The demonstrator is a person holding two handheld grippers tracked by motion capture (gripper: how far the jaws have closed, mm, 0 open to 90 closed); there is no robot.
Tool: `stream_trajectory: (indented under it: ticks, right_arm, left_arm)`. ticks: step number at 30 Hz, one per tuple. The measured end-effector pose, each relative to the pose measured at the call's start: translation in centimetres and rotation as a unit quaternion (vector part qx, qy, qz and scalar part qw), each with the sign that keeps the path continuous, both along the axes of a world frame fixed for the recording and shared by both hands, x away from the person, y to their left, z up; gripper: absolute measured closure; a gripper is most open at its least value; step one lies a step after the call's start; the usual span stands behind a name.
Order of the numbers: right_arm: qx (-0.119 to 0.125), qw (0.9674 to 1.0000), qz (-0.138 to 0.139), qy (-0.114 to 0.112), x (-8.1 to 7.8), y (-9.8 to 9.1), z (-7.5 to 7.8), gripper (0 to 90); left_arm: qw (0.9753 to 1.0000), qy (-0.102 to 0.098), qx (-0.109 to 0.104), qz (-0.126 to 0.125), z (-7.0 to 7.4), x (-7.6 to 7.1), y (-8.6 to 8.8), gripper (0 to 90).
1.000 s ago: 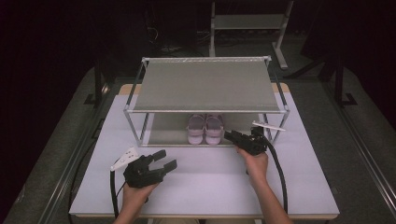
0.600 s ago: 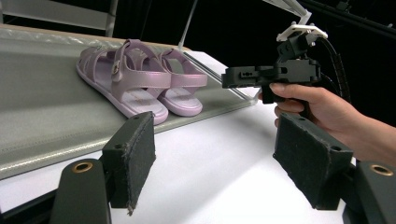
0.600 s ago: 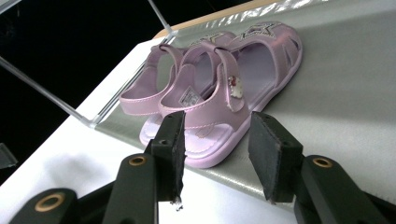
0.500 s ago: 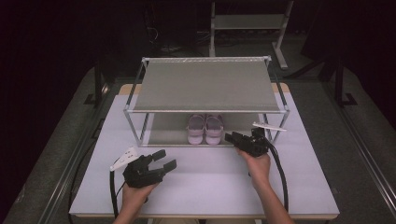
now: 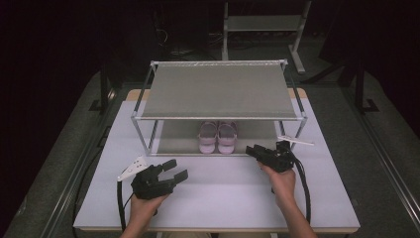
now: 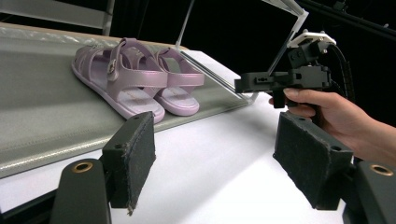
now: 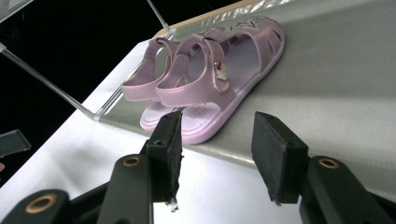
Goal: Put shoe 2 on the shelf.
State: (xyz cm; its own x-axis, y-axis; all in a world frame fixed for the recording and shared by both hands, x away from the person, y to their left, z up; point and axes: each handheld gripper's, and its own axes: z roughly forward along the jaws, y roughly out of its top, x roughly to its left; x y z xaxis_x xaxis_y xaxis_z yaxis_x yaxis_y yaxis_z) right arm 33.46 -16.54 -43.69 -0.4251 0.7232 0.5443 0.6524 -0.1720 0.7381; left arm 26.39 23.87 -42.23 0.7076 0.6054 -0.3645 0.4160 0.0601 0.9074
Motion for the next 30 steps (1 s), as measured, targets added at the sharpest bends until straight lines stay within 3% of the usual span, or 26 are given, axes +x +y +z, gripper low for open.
stream_trajectory:
  ticks: [13, 30]
  right_arm:
    - [-0.005, 0.9998, 0.013, 0.013, -1.8, -1.2, -0.6, 48.4]
    - [-0.007, 0.9997, 0.021, 0.015, -3.1, -2.2, -0.7, 46.8]
  left_arm:
    - [1.0, 0.0, 0.001, -0.001, 0.0, -0.1, 0.0, 28.7]
    - [1.0, -0.001, 0.003, -0.002, 0.0, -0.1, -0.1, 28.7]
